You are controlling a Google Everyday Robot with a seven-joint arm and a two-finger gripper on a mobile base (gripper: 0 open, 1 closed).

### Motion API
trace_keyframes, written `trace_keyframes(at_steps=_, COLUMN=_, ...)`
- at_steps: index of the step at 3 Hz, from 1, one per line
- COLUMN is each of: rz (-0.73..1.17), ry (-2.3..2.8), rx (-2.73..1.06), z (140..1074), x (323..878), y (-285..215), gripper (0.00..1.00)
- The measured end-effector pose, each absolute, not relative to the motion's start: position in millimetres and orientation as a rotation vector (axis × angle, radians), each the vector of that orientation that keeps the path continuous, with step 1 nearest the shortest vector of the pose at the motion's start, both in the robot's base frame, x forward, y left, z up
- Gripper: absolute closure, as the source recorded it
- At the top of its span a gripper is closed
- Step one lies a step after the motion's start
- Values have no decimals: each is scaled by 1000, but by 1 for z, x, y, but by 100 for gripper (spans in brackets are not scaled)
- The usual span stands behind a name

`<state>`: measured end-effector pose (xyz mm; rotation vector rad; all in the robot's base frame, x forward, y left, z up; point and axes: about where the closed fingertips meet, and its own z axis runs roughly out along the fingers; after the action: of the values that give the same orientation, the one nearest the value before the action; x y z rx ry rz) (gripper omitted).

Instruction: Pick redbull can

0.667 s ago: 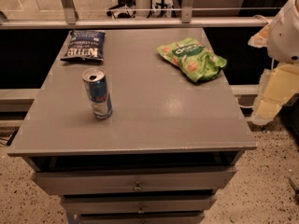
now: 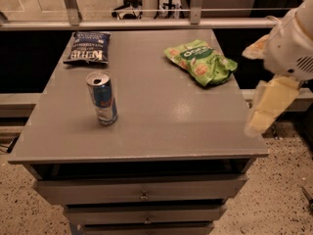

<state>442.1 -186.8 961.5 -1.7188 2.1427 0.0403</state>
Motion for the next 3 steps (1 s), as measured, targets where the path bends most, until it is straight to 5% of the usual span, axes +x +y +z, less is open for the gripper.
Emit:
trace_keyframes(at_steps=1, rz=332, ry=1988, rx=-1696, z=929, x=447, y=-118, gripper=0)
trace_keyframes(at_steps=3, rz=581, ry=1785, rx=-1582, z=893, x=470, y=-17, gripper=0)
